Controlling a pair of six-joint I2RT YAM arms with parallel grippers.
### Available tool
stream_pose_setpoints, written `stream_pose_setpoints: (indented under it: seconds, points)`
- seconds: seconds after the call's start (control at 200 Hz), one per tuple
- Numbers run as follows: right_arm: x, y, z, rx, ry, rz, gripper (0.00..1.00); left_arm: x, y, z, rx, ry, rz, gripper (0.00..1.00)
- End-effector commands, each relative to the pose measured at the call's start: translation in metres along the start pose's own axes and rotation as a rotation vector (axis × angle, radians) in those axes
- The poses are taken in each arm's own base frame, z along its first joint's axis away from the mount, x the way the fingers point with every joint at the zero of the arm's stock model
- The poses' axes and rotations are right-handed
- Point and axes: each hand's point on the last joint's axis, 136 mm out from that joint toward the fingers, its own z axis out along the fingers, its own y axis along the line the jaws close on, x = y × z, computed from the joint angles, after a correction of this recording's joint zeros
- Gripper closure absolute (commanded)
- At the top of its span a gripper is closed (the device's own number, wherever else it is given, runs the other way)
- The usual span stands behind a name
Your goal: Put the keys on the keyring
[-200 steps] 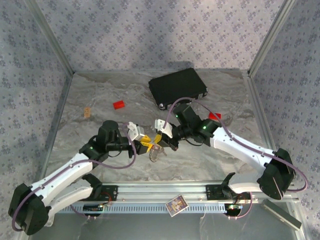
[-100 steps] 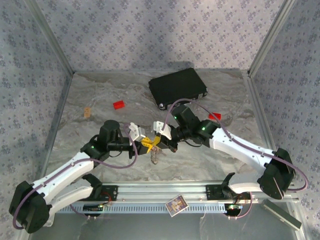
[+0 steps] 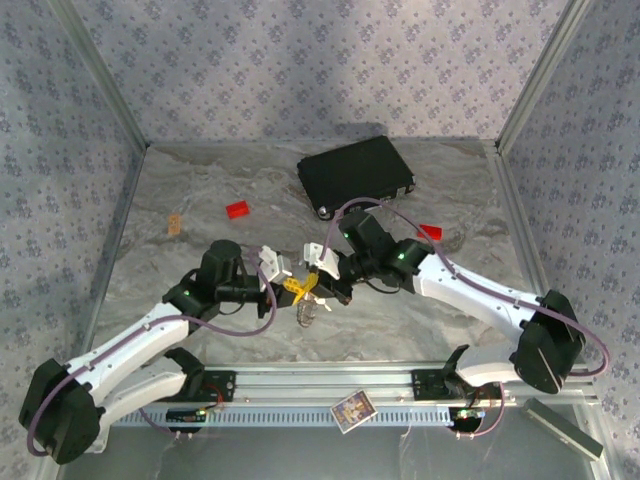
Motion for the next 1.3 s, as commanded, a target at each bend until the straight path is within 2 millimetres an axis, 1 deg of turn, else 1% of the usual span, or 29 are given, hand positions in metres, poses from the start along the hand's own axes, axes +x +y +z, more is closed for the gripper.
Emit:
stream_pose_setpoints:
  seconds: [0.0, 0.065, 0.15, 0.275, 0.445, 0.525, 0.595, 0.82, 0.904, 1.019, 1.129, 1.244, 1.294]
  points:
    - [-0.024, 0.001, -0.003, -0.008, -0.061, -0.037, 0.88, -0.027, -0.009, -0.002, 0.033, -0.065, 0.084, 1.0]
    - [-0.017, -0.002, -0.006, 0.004, -0.049, -0.023, 0.79, -0.023, -0.008, -0.001, 0.022, -0.052, 0.086, 1.0]
    - [-0.007, -0.003, -0.011, 0.012, -0.035, -0.003, 0.72, -0.019, -0.006, -0.001, 0.003, -0.039, 0.097, 1.0]
    - [0.005, -0.005, -0.017, 0.028, -0.02, 0.027, 0.71, -0.016, -0.005, 0.001, -0.004, -0.025, 0.105, 1.0]
    - [0.016, -0.006, -0.016, 0.042, -0.002, 0.048, 0.72, -0.015, -0.005, 0.002, -0.002, -0.019, 0.11, 1.0]
    - [0.019, -0.004, -0.014, 0.028, 0.005, 0.062, 0.73, -0.015, -0.005, 0.003, 0.0, -0.017, 0.112, 1.0]
    - [0.018, -0.002, -0.011, 0.013, 0.002, 0.066, 0.74, -0.015, -0.005, 0.003, 0.001, -0.017, 0.112, 1.0]
    - [0.008, 0.001, -0.003, -0.021, -0.011, 0.046, 0.83, -0.015, -0.005, 0.003, 0.001, -0.016, 0.113, 1.0]
    - [0.007, 0.001, -0.001, -0.032, -0.009, 0.042, 0.89, -0.015, -0.006, 0.002, 0.002, -0.017, 0.115, 1.0]
    - [0.005, 0.002, 0.001, -0.04, -0.005, 0.036, 1.0, -0.015, -0.005, 0.002, -0.003, -0.013, 0.114, 1.0]
    - [0.005, 0.004, 0.001, -0.041, 0.002, 0.028, 1.0, -0.014, -0.002, 0.002, -0.025, -0.002, 0.115, 1.0]
    - [0.005, 0.005, 0.0, -0.036, 0.019, 0.012, 1.0, -0.015, 0.003, 0.002, -0.051, 0.012, 0.115, 0.82]
    - [0.006, 0.005, 0.001, -0.035, 0.029, 0.0, 1.0, -0.017, 0.002, 0.001, -0.051, 0.012, 0.123, 0.8]
